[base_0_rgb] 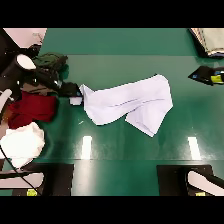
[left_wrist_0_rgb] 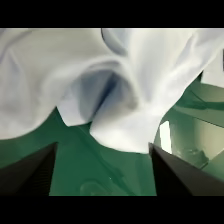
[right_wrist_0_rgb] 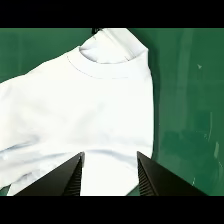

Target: Fold the shirts.

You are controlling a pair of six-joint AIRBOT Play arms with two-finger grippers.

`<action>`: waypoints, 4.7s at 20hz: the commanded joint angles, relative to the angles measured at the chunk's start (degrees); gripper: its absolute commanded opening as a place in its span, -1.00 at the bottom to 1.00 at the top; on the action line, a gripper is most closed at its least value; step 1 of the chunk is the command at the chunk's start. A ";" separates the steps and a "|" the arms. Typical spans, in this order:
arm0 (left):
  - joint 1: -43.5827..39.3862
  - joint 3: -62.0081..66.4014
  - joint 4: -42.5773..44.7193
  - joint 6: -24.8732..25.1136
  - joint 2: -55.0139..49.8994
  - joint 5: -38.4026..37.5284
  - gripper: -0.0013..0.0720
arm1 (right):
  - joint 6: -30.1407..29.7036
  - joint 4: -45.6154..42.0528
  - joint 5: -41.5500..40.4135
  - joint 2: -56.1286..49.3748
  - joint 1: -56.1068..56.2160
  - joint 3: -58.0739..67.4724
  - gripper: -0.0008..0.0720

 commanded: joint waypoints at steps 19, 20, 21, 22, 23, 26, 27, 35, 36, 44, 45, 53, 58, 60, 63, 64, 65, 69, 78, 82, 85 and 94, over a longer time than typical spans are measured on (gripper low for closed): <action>-9.14 -8.17 -3.93 -1.81 6.51 15.72 -0.90 | -3.89 8.79 -0.17 -9.46 -5.51 -18.43 0.43; -9.14 -8.09 -3.93 -1.81 6.71 15.67 -0.90 | -4.48 11.15 -0.85 -11.96 -5.22 -18.43 0.42; -9.14 -8.11 -3.85 -1.81 6.64 15.54 -0.90 | -5.42 13.70 -1.51 -14.25 -4.85 -18.40 0.36; -9.16 -8.11 -3.50 -1.84 6.64 15.52 -0.90 | -6.34 15.26 -2.05 -16.22 -4.17 -18.08 0.26; -9.16 -8.11 -3.48 -1.84 6.64 15.54 -0.90 | -6.34 15.10 -2.51 -17.68 -3.32 -17.35 0.26; -9.16 -8.11 -3.45 -1.84 6.64 15.28 -0.90 | -6.34 14.47 -4.87 -19.37 -1.36 -15.23 0.18; -9.14 -8.11 -3.48 -1.84 6.64 15.26 -0.90 | -6.36 14.38 -5.62 -19.34 -1.03 -14.43 -0.23; -3.78 0.52 -0.72 -1.97 12.52 10.43 -0.90 | -6.73 9.84 -1.44 -9.66 -1.38 -1.97 -0.94; -2.56 3.56 -0.74 -2.01 14.05 9.53 -0.90 | -6.73 9.55 -1.03 -7.15 -1.38 0.48 -0.94; -0.55 37.22 -6.16 -2.08 23.54 4.92 -0.90 | -6.75 8.28 -7.65 14.82 -1.38 24.50 -0.94; -0.55 41.31 -8.22 -2.08 24.00 5.01 -0.90 | -6.75 7.50 -8.96 17.05 -1.40 26.71 -0.94; -0.55 51.06 -31.23 -2.54 25.11 4.50 -0.90 | -6.03 0.94 -5.81 23.69 -1.40 37.64 -0.94; -0.55 30.67 -24.46 -3.67 25.03 1.73 -0.90 | -2.32 1.14 8.41 9.81 -1.38 44.76 -0.94; -0.55 18.18 -20.39 -4.79 24.02 2.05 -0.90 | -1.53 1.14 9.88 4.50 -1.38 40.76 -0.94; -0.55 0.79 -18.60 -2.10 19.17 6.23 -0.90 | -1.11 1.03 10.05 -3.89 0.55 32.79 -0.94; -0.55 -3.30 -18.40 -0.50 16.59 9.16 -0.90 | -1.11 0.98 9.16 -7.19 1.79 30.32 -0.94; -0.55 -6.45 -18.43 0.98 13.33 13.18 -0.90 | -1.14 0.98 7.13 -10.45 3.08 27.87 -0.94; -0.52 -6.08 -18.97 7.58 -1.62 27.58 -0.90 | -1.18 1.01 -7.04 -21.57 7.23 22.18 -0.94; 3.74 12.48 -10.10 5.86 -10.91 13.94 0.65 | -1.16 1.55 -0.44 -31.28 7.61 33.35 0.18; 11.50 13.88 2.12 0.52 -5.64 0.48 0.65 | -3.52 1.55 9.35 -23.69 3.69 27.65 0.18; 14.88 3.74 4.70 0.66 1.40 -4.50 0.65 | -5.27 1.60 14.86 -16.15 2.36 17.29 0.18; 15.72 -31.93 8.52 1.70 14.19 4.11 0.65 | -7.61 1.60 12.70 -1.36 2.54 -2.29 0.15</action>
